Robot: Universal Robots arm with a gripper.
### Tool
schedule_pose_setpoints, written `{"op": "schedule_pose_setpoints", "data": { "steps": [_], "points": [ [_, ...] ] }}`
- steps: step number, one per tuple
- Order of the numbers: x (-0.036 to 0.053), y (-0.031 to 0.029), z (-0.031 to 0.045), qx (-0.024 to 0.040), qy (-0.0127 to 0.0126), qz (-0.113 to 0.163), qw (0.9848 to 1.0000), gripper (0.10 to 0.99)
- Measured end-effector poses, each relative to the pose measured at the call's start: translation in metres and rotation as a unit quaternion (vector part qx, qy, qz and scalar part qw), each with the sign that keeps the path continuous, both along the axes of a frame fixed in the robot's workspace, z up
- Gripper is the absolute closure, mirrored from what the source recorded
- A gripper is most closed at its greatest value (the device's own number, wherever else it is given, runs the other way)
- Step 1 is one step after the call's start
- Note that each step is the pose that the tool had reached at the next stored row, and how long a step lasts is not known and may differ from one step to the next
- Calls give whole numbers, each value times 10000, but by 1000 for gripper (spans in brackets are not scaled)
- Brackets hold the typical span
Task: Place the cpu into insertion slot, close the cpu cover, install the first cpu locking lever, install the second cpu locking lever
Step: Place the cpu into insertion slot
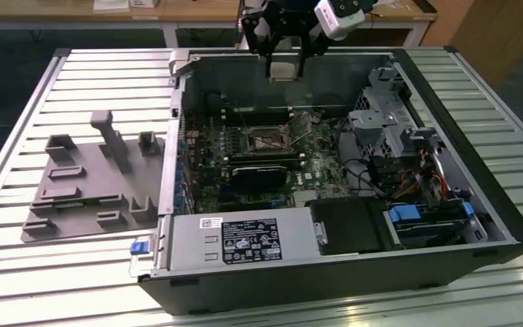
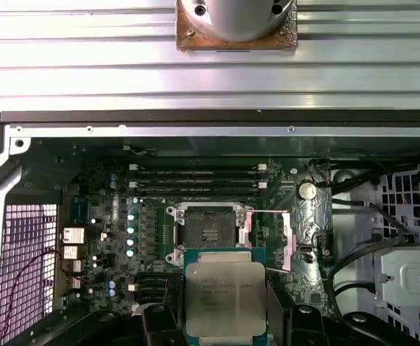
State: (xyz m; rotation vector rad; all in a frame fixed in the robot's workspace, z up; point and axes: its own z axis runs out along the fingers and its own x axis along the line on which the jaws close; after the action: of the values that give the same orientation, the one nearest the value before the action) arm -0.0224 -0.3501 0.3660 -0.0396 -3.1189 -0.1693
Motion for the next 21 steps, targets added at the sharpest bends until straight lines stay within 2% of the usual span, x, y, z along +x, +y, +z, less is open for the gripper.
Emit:
{"op": "schedule_pose_setpoints", "data": {
  "steps": [4, 13, 21],
  "points": [
    [-6, 0, -44, -1, -2, -1, 10000, 549],
    [-43, 0, -208, 0, -27, 0, 10000, 549],
    [-66, 0, -355, 0, -34, 0, 10000, 549]
  ]
}}
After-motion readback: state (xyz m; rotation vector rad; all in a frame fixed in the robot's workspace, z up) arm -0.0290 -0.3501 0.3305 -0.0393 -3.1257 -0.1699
